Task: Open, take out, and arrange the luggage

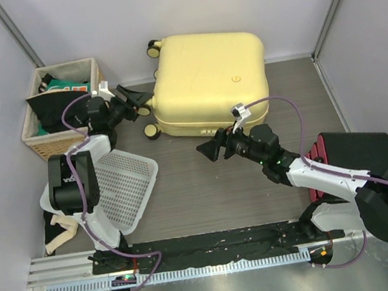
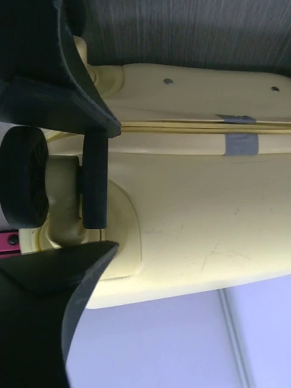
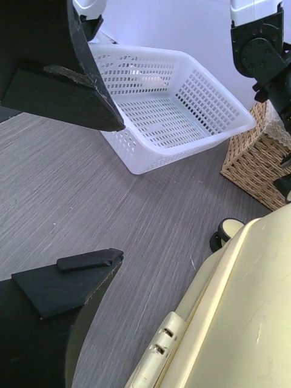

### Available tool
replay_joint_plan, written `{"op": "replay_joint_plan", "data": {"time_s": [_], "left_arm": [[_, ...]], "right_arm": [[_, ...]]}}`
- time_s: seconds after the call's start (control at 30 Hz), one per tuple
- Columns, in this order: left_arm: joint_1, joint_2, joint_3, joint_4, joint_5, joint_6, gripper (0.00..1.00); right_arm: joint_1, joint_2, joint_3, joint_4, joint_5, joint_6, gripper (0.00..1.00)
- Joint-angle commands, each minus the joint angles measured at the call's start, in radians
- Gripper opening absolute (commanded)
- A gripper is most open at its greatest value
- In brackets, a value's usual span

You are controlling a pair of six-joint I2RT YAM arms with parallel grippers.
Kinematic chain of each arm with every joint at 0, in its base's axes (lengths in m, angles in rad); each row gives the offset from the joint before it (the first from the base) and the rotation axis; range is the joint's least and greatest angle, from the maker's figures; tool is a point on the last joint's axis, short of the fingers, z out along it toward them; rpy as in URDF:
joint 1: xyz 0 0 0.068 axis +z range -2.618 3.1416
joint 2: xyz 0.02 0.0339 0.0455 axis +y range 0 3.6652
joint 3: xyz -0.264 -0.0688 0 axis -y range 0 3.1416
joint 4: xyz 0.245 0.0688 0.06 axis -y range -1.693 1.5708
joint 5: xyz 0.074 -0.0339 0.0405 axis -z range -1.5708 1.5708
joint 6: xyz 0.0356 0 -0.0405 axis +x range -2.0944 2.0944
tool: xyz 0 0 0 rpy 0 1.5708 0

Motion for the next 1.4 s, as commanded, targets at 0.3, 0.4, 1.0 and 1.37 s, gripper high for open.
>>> {"op": "replay_joint_plan", "data": {"time_s": [0.3, 0.4, 1.0, 1.37], "left_arm": [[-0.072, -0.096, -0.053, 0.356, 0.055, -0.293, 0.0], [-0.092, -0.138, -0.02, 0.356, 0.034, -0.311, 0.0], [-0.128, -0.166, 0.179, 0.266, 0.02, -0.305, 0.0], [-0.128, -0.316, 0.108, -0.013, 0.037, 0.021, 0.36]], "right_arm": [[0.147, 0.051, -0.011, 0.076, 0.14, -0.087, 0.86], [0.184, 0.086, -0.043, 0.161, 0.249, -0.099, 0.86], [0.196, 0.514, -0.005, 1.051, 0.801, -0.697, 0.88], [0.109, 0.659, 0.29, 1.121, 0.857, -0.98, 0.96]]}}
